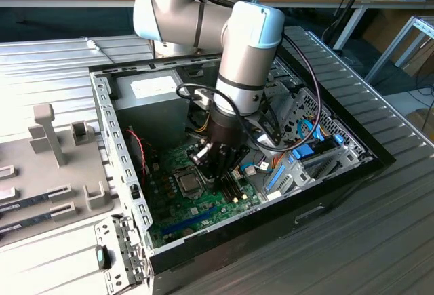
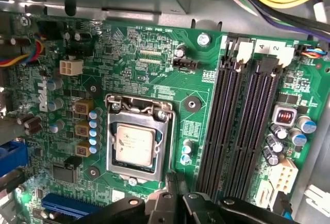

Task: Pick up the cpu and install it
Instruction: 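Install the first cpu locking lever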

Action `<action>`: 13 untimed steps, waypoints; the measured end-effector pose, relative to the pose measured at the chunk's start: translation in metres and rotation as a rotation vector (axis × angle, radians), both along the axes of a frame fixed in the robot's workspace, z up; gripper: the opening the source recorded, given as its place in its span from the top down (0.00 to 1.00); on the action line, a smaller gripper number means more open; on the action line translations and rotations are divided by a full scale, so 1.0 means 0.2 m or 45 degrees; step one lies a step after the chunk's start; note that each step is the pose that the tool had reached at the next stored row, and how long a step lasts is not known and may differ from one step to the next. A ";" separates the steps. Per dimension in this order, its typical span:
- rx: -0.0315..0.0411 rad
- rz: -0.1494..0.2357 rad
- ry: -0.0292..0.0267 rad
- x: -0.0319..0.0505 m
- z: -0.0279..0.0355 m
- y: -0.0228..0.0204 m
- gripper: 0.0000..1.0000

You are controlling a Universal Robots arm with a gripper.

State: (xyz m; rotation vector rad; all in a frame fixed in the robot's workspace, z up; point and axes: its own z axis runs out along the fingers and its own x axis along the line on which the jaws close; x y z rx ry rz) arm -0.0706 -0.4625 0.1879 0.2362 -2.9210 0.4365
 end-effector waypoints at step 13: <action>0.0050 0.001 -0.0018 -0.013 0.038 0.000 0.90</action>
